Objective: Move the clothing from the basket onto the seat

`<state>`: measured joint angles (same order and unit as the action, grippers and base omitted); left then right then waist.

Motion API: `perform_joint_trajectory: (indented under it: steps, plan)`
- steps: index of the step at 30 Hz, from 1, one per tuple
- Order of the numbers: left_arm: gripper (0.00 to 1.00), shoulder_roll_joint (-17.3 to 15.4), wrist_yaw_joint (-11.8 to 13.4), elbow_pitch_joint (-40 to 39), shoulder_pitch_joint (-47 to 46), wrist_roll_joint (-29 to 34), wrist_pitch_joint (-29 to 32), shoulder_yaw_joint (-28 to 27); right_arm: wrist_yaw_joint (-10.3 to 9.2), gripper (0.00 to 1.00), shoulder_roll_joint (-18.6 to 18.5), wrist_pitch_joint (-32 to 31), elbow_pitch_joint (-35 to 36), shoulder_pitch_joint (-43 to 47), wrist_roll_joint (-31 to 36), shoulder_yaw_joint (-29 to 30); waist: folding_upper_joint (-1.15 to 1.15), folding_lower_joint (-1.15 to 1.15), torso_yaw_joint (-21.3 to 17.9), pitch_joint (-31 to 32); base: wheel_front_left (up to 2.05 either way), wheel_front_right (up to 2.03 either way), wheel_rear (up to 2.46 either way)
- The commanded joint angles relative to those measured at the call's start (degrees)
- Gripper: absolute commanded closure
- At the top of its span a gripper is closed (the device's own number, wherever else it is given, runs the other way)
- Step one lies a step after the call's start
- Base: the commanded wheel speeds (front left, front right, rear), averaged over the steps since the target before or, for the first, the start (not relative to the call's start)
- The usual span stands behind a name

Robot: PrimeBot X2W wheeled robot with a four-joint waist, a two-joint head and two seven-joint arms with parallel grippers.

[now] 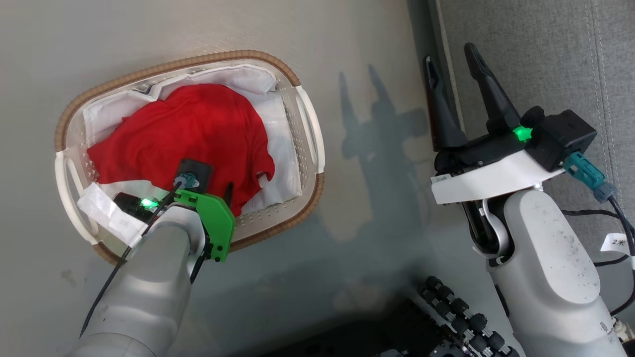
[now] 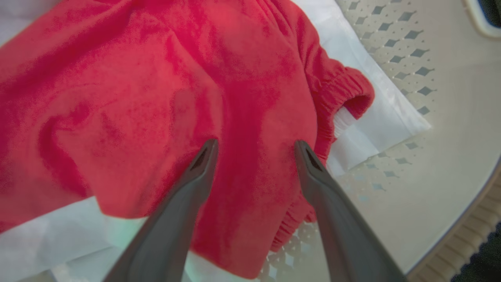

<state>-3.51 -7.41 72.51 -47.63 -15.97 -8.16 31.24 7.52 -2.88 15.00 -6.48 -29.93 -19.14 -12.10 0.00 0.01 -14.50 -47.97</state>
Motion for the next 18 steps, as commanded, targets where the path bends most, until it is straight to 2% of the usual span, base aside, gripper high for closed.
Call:
perform_joint_trajectory:
  steps: [1, 8, 18]
  plan:
    - [0.00, -1.09, -0.13, 0.27, -1.03, -0.49, 0.51, 0.42, -0.06, 0.00, -0.14, 0.27, 0.22, -0.05, -0.26, -0.17, 0.00, -0.01, -1.22, -1.21, 0.00, 0.00, 0.00]
    - [0.00, -2.06, -0.14, 0.69, -1.69, -2.57, 2.85, 3.41, -0.06, 0.00, -0.14, 0.27, 0.08, 0.56, -0.63, -0.51, 0.00, -0.01, -1.69, -2.09, 0.00, 0.00, 0.00]
    - [0.00, -1.56, -0.14, -1.90, -1.51, -7.84, 5.65, 9.08, -0.06, 0.00, -0.14, 0.27, -0.23, 0.02, -1.23, -1.32, 0.00, -0.01, -1.69, -2.90, 0.00, 0.00, 0.00]
